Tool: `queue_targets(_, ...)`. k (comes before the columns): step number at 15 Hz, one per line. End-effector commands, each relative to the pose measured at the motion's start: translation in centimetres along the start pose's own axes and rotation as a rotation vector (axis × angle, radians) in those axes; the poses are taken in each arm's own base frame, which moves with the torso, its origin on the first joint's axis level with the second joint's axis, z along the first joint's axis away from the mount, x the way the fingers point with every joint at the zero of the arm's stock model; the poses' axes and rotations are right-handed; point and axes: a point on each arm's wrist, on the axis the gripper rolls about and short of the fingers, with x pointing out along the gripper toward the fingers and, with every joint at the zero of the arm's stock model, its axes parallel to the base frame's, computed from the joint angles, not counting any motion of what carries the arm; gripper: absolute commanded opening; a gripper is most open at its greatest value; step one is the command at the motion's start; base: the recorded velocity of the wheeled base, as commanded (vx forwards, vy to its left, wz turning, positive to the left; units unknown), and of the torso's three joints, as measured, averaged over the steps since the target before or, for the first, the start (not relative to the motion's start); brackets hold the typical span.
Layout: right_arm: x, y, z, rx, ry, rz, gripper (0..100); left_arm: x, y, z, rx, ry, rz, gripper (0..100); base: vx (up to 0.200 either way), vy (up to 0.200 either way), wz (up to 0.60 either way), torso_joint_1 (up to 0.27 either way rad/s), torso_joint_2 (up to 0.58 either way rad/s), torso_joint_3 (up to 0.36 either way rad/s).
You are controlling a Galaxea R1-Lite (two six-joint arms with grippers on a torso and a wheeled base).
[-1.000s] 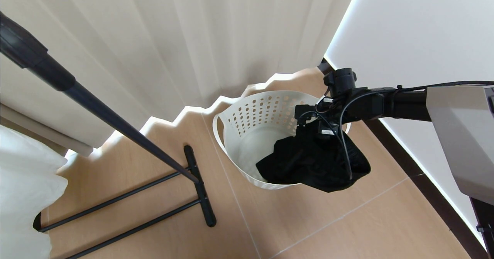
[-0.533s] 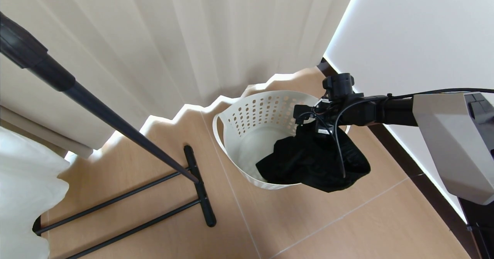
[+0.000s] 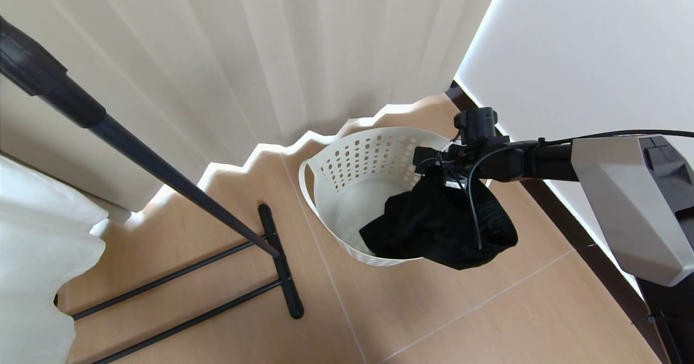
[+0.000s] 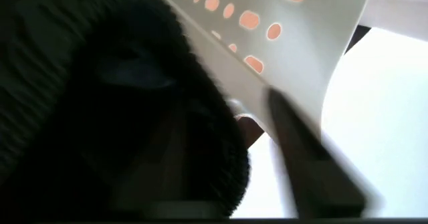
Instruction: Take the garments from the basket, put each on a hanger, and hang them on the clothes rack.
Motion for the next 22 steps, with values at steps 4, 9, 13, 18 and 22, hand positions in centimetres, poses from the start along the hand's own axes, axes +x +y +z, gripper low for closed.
queue_targets(4, -4.0, -2.1, 1.5, 0.169, -0.041, -0.022, 0, 0.0, 0.0, 0.0, 0.000, 0.001, 0.000, 100, 0.000, 0.000, 0.00, 0.000, 0.00, 0.000)
queue_targets(9, -17.5, -3.0, 2.1, 0.548, -0.109, 0.055, 0, 0.0, 0.0, 0.0, 0.000, 0.001, 0.000, 100, 0.000, 0.000, 0.00, 0.000, 0.00, 0.000)
queue_targets(13, -26.8, -1.3, 0.5, 0.742, -0.195, 0.095, 0, 0.0, 0.0, 0.0, 0.000, 0.001, 0.000, 100, 0.000, 0.000, 0.00, 0.000, 0.00, 0.000)
queue_targets(18, -31.1, 4.4, -1.3, 0.933, -0.310, 0.162, 0, 0.0, 0.0, 0.0, 0.000, 0.001, 0.000, 100, 0.000, 0.000, 0.00, 0.000, 0.00, 0.000)
queue_targets(22, -30.8, 7.5, -2.9, 0.993, -0.437, 0.092, 0, 0.0, 0.0, 0.0, 0.000, 0.001, 0.000, 100, 0.000, 0.000, 0.00, 0.000, 0.00, 0.000)
